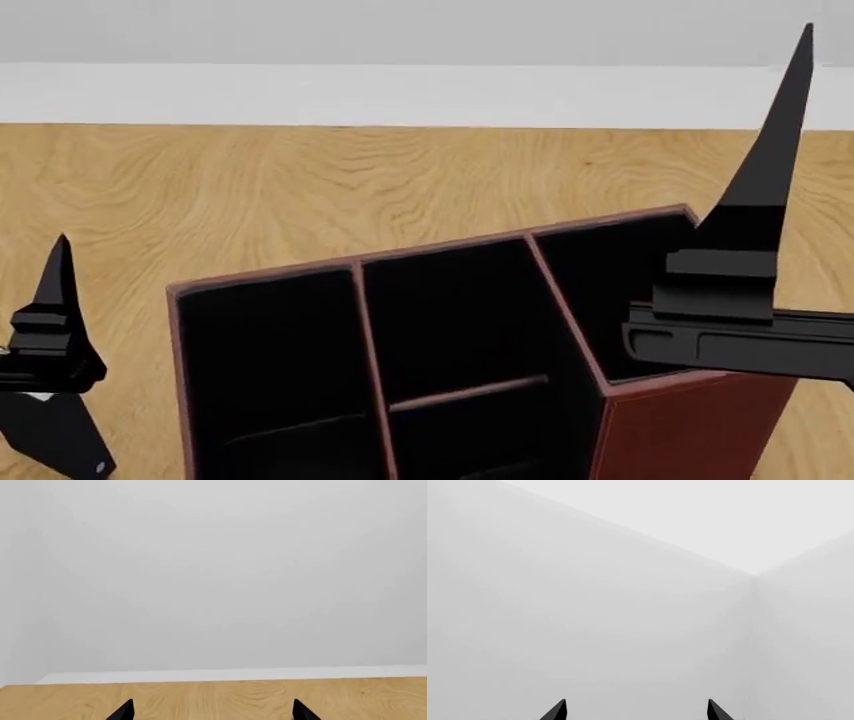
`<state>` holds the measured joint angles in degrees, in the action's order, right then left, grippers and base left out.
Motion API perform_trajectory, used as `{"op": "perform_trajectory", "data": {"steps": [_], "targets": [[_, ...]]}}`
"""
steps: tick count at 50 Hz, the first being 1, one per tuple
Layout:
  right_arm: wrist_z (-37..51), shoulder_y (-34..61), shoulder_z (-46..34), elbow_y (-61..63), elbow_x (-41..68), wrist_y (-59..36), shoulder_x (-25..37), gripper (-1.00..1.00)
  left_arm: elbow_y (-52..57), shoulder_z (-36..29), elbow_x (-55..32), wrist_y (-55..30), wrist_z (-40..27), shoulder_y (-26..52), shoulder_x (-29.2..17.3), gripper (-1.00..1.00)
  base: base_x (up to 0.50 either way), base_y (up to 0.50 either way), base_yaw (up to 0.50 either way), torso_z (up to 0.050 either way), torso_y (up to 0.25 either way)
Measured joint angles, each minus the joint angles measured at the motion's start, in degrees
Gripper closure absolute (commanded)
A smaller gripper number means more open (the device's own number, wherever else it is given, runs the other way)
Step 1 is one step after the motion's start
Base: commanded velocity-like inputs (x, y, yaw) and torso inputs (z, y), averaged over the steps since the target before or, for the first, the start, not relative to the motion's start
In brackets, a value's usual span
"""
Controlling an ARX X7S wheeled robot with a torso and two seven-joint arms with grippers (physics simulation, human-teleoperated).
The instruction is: Pick up the book and place it in the back compartment of the caddy.
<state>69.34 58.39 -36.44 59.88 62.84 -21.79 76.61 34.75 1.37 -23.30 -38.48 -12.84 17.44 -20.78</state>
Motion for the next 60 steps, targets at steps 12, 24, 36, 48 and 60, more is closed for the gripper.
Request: {"op": "perform_trajectory", "data": {"steps": [12,24,36,48,60], "targets": [[0.6,2.7,-3.9,-0.1,-0.4,1.7,1.0,-1.0,-0.2,0.0,-0.3,0.0,-0.3,0.1,0.0,-1.0,0.0,0.0,0.0,0.0,-0.12],[0.8,4.1,-6.1,-0.3,-0.7,2.6,1.3,-1.0,-0.6,-0.1,-0.4,0.2,-0.5,0.1,-0.1,-1.0,0.0,0.0,0.0,0.0,-0.121],[1.0,5.1,-7.7,-0.3,-1.0,3.4,1.8,-1.0,-0.7,-0.4,-0.4,0.5,-0.7,0.1,-0.3,-1.0,0.0,0.0,0.0,0.0,-0.12],[1.1,4.9,-9.1,-0.4,-1.8,5.0,2.7,-1.0,-0.4,-0.8,-0.4,0.2,-1.2,0.3,-0.4,-1.0,0.0,0.0,0.0,0.0,-0.088],[1.3,4.6,-10.3,-0.4,-2.8,6.8,3.9,-1.0,1.6,0.2,-2.3,-3.5,-2.9,1.4,-0.3,-1.0,0.0,0.0,0.0,0.0,0.0]]}}
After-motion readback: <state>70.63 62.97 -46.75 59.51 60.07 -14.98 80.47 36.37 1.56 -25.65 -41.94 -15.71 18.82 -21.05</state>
